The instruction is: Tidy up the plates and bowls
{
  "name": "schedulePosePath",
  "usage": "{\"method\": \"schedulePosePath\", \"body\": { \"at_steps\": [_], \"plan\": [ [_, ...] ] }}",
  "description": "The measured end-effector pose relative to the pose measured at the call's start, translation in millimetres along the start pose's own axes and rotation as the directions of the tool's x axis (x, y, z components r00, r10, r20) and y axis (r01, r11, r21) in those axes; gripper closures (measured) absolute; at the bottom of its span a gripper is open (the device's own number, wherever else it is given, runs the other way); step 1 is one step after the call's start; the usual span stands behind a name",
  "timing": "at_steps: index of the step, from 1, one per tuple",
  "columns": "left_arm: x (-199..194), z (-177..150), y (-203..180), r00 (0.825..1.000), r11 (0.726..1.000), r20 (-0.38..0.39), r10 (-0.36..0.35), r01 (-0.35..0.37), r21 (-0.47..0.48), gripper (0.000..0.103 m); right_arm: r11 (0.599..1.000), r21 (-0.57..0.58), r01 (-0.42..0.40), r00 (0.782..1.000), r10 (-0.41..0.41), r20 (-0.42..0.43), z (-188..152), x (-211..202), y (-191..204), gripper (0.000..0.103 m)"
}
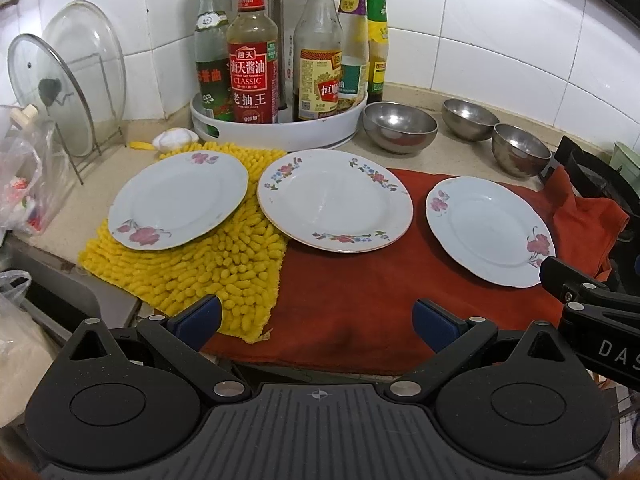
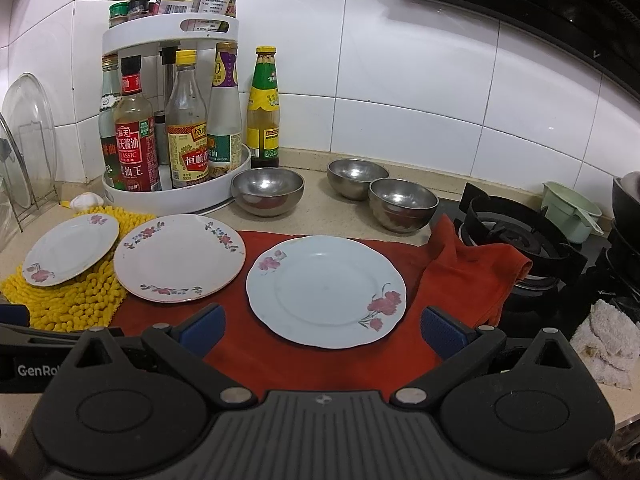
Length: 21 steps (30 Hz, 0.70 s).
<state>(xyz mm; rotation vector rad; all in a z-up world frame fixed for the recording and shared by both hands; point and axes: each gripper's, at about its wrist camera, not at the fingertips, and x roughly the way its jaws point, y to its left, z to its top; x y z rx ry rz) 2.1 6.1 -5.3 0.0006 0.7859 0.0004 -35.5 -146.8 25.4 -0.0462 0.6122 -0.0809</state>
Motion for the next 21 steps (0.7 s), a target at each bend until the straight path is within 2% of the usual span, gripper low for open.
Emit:
{"method": "schedulePosePath", "body": {
  "at_steps": [4, 6, 21],
  "plan": [
    [-0.2, -0.8, 0.7, 1.0, 1.0, 0.018, -0.017, 0.017, -0.019, 0.001, 1.0, -0.002, 0.0, 1.0, 0.0, 0.001, 0.2, -0.3, 1.2, 0.003],
    [-1.5, -0.7, 1.8, 0.998, 0.998, 0.05, -0.046, 0.048, -0.047, 0.001, 1.0, -0.003, 0.001, 1.0, -0.001, 0.0, 0.0, -0.4, 2.0, 0.003],
    [0.8, -2.3, 3.0, 0.999, 0.999, 0.048, -0.019, 0.02, -0.032, 0.002, 1.0, -0.014, 0.002, 1.0, -0.002, -0.011, 0.1, 1.3, 4.6, 0.003]
  ]
}}
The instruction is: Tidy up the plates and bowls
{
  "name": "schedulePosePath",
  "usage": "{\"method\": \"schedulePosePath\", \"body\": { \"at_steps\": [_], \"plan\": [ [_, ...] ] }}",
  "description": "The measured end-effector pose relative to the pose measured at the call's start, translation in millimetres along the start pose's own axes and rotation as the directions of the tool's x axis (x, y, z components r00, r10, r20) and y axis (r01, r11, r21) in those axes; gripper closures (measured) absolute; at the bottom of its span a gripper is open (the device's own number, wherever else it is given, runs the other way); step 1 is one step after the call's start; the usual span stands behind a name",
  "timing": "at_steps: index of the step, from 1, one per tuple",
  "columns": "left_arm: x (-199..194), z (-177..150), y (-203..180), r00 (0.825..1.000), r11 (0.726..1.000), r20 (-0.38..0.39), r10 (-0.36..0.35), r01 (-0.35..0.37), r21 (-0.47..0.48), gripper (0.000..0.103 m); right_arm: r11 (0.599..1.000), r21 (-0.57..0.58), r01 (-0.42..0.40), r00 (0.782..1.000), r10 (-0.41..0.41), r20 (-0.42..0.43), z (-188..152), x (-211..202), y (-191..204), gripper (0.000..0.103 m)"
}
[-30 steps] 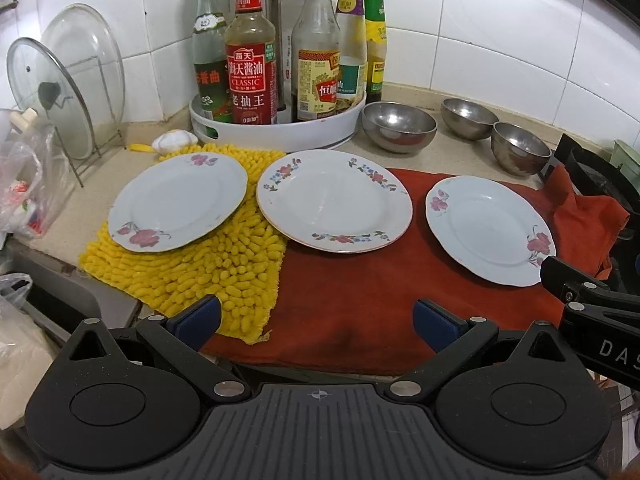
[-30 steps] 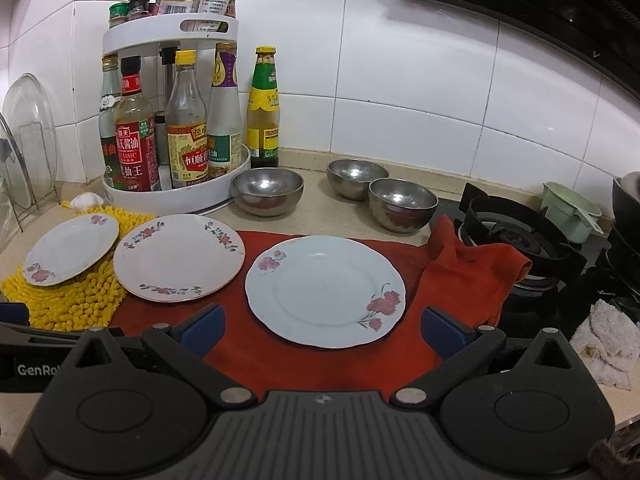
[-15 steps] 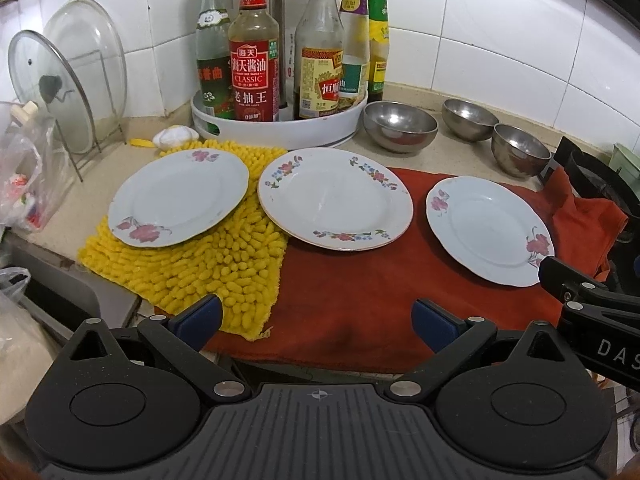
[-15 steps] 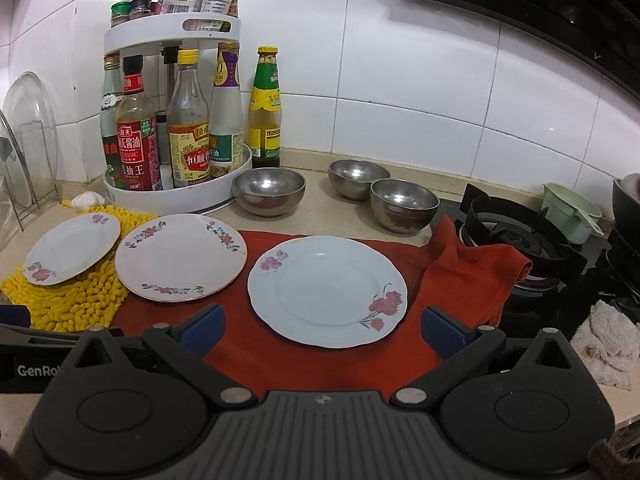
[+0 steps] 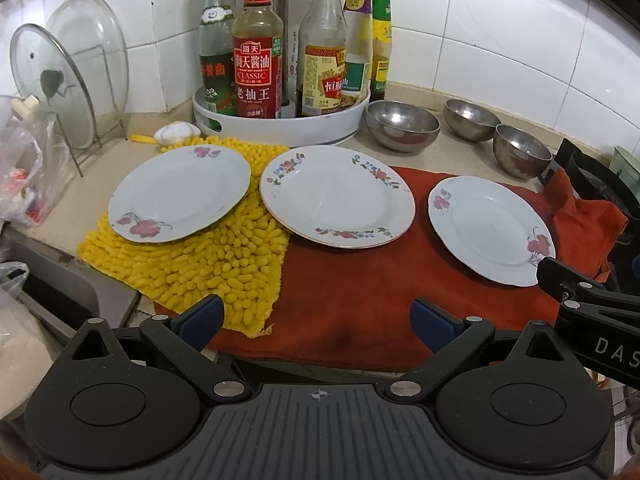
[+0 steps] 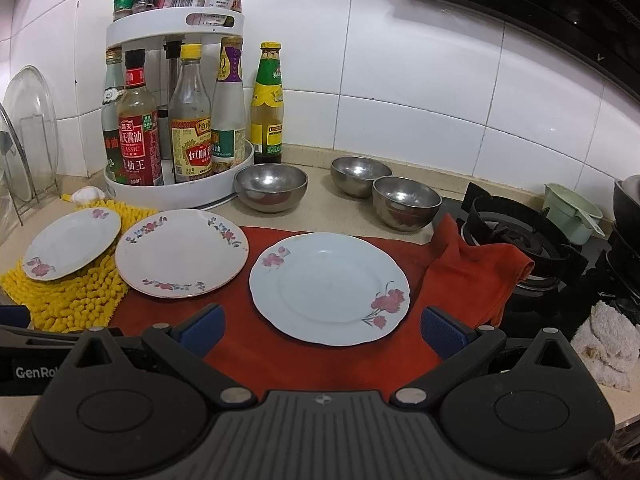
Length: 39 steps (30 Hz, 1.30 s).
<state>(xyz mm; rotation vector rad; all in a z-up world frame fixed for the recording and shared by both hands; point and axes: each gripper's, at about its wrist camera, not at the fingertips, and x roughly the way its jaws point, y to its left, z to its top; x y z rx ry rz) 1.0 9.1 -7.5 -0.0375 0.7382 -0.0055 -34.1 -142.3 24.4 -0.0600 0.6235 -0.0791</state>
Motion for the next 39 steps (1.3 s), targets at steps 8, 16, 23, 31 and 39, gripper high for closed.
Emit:
{"method": "schedulePosePath", "body": {
  "at_steps": [8, 16, 23, 31, 39],
  "plan": [
    [6, 5, -6, 1.0, 1.0, -0.007, 0.013, -0.013, -0.008, 0.003, 1.0, 0.001, -0.015, 1.0, 0.015, -0.022, 4, 11, -6, 0.003],
    [18, 13, -18, 0.999, 0.999, -0.026, 0.036, -0.036, -0.022, 0.004, 0.999, 0.004, -0.048, 0.998, 0.048, -0.05, 11, 32, -18, 0.003],
    [30, 24, -24, 0.997, 0.996, -0.078, 0.006, -0.014, -0.092, 0.005, 0.997, -0.019, -0.072, 0.996, 0.071, -0.049, 25, 48, -26, 0.003],
    [36, 36, -21, 0.998, 0.995, -0.029, 0.058, -0.061, -0.085, 0.001, 0.99, -0.055, -0.131, 0.99, 0.128, -0.056, 40, 71, -26, 0.003],
    [48, 40, -7, 0.998, 0.993, -0.015, 0.058, -0.059, -0.099, 0.002, 0.969, -0.145, -0.201, 0.979, 0.195, -0.05, 57, 95, -12, 0.003]
  ]
}}
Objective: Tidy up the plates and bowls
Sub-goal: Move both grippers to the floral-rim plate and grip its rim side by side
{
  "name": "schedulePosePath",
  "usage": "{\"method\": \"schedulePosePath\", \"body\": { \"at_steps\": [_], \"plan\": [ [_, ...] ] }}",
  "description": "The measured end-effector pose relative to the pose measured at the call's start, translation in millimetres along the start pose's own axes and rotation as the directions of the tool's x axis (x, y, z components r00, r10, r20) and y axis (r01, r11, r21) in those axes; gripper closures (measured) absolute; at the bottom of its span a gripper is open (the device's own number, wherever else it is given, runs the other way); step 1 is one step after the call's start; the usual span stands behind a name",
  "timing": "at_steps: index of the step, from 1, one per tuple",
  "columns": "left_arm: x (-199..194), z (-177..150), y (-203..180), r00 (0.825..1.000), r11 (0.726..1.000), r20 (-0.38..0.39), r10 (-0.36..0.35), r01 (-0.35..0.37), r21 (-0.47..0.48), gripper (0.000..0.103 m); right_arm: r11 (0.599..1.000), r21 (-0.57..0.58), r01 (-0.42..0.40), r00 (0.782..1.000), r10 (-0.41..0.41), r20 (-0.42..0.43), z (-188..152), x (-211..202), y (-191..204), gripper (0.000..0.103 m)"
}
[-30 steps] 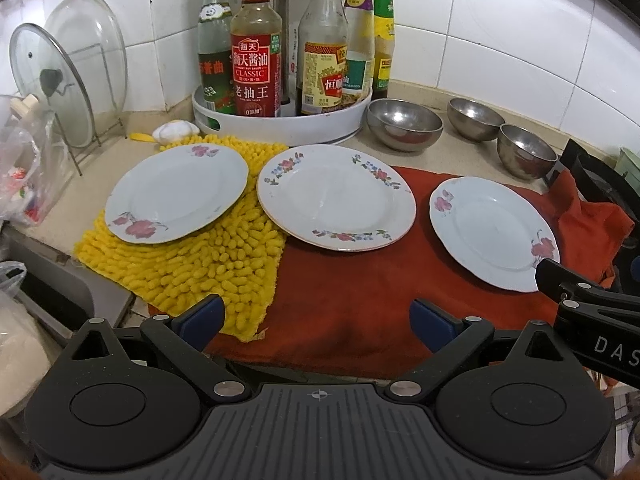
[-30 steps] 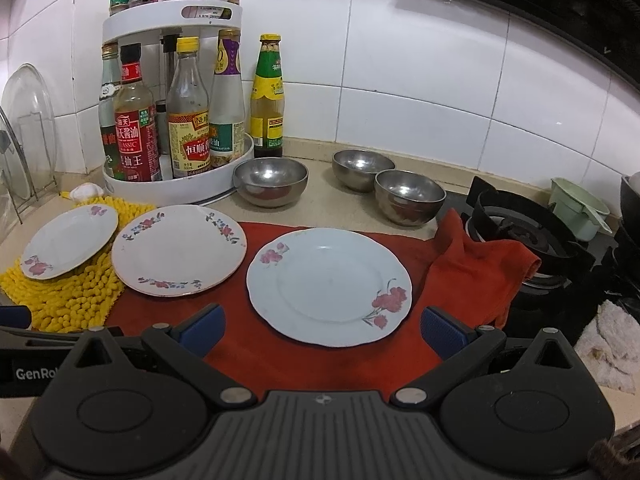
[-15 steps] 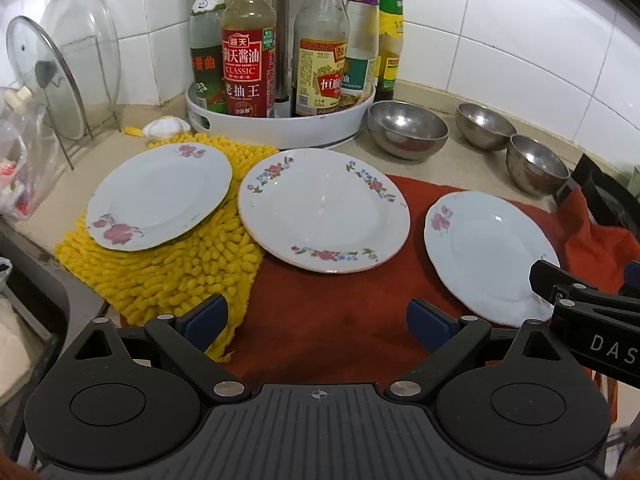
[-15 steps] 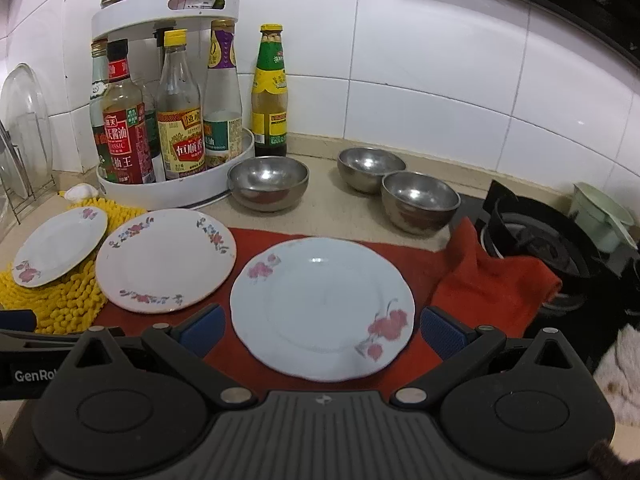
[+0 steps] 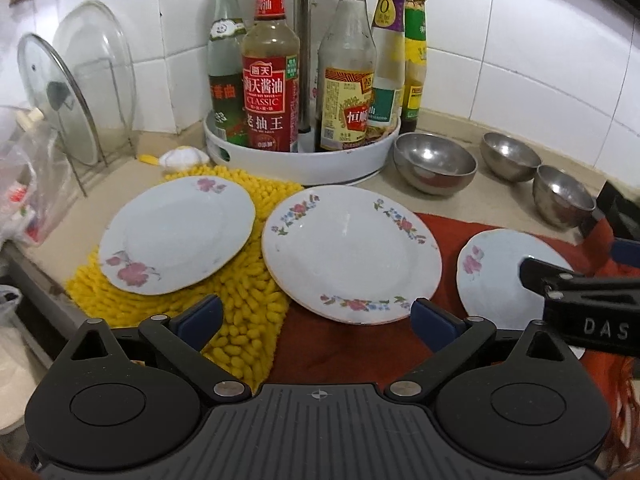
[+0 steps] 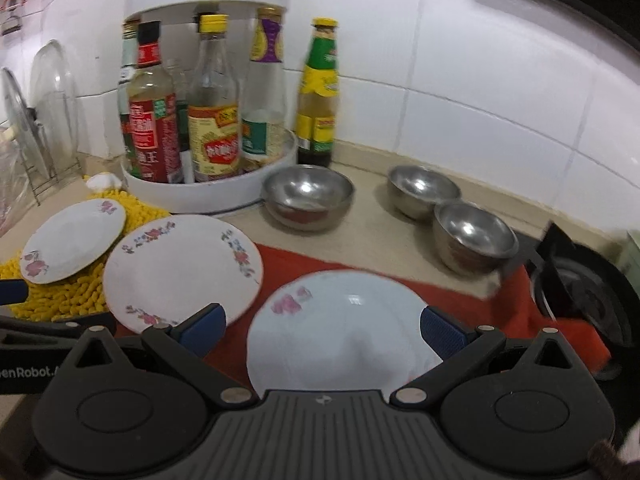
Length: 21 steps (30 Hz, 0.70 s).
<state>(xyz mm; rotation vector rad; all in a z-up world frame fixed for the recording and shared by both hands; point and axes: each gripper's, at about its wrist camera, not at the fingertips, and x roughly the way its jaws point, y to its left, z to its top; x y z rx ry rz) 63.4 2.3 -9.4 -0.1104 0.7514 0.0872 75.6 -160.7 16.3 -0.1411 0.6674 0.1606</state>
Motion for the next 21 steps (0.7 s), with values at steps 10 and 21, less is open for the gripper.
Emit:
{"method": "schedulePosePath", "body": {
  "at_steps": [10, 21],
  "plan": [
    [18, 16, 14, 0.991, 0.991, -0.037, 0.125, -0.127, -0.052, 0.001, 0.991, -0.086, -0.102, 0.995, 0.104, 0.01, 28, 31, 8, 0.003],
    [43, 27, 26, 0.977, 0.983, -0.114, 0.178, -0.182, -0.03, 0.001, 0.971, -0.12, -0.205, 0.979, 0.2, -0.049, 47, 67, 34, 0.004]
  ]
}}
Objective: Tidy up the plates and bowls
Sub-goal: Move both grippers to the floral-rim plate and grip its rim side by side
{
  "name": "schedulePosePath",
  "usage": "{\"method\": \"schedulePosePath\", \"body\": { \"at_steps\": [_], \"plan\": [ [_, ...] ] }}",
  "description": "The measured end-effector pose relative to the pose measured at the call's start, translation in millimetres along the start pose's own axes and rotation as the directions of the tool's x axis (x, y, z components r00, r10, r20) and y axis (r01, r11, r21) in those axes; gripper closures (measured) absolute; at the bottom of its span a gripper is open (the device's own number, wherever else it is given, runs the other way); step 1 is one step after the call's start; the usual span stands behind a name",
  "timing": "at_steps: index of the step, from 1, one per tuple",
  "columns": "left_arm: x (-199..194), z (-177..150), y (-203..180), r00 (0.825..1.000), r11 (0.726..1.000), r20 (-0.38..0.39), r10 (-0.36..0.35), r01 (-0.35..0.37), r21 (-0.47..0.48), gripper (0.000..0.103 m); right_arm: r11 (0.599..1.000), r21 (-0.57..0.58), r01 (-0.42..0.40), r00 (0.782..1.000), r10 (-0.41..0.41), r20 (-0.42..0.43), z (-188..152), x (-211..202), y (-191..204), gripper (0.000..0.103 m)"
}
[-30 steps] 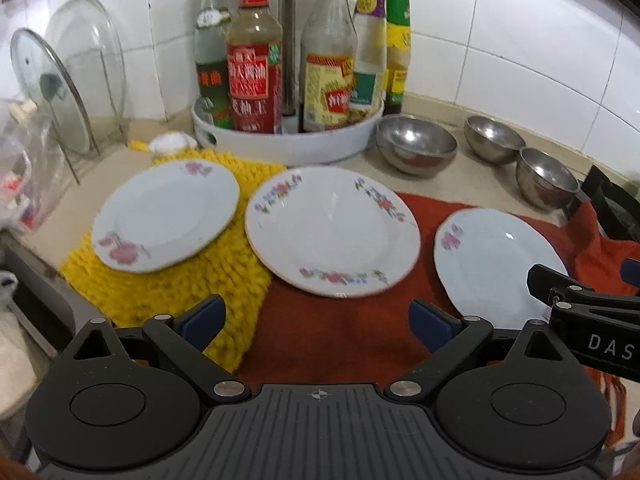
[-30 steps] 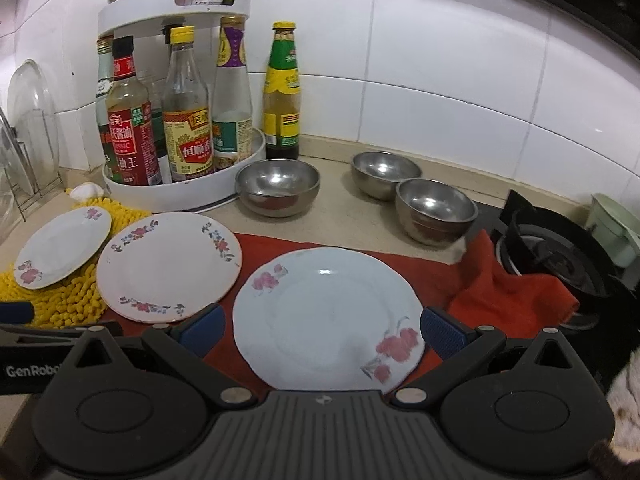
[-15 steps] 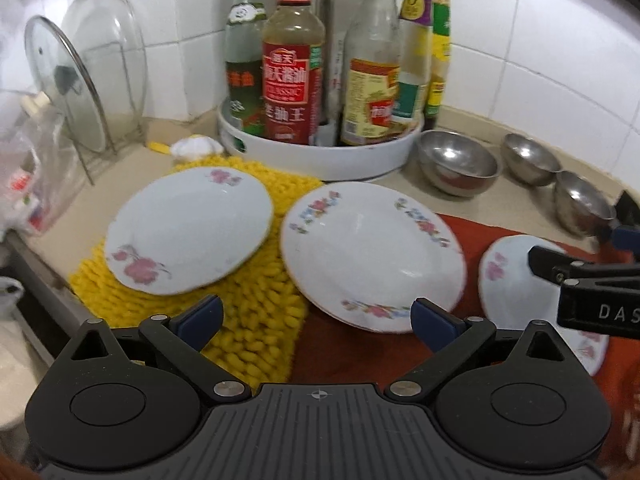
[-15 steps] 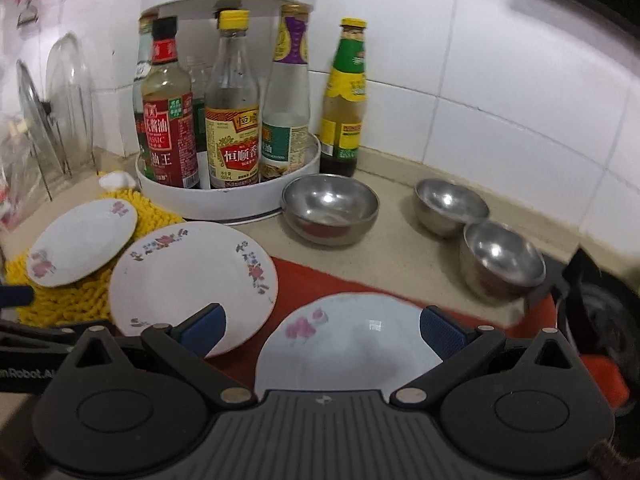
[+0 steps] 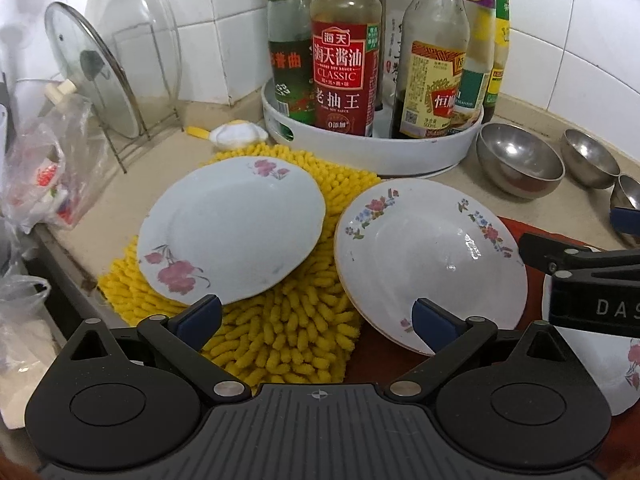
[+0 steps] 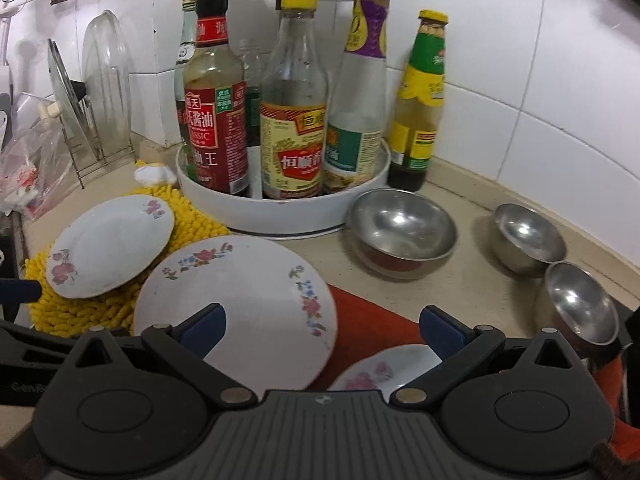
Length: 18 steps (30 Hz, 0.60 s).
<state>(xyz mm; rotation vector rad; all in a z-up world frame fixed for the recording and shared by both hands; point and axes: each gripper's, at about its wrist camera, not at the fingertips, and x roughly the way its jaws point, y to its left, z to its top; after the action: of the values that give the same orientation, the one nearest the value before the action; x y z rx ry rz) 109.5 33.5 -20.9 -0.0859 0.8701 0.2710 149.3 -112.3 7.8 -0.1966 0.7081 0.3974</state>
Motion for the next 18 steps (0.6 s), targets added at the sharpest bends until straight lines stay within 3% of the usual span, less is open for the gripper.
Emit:
{"method": "schedulePosePath", "body": {
  "at_steps": [11, 18],
  "plan": [
    [23, 18, 7, 0.996, 0.996, -0.032, -0.082, 0.083, 0.023, 0.0, 1.0, 0.016, 0.018, 0.999, -0.017, -0.04, 20, 28, 6, 0.005],
    [37, 17, 5, 0.985, 0.988, -0.086, -0.148, 0.151, 0.026, 0.003, 1.0, 0.0, -0.005, 0.996, 0.005, -0.087, 26, 52, 8, 0.012]
  ]
}}
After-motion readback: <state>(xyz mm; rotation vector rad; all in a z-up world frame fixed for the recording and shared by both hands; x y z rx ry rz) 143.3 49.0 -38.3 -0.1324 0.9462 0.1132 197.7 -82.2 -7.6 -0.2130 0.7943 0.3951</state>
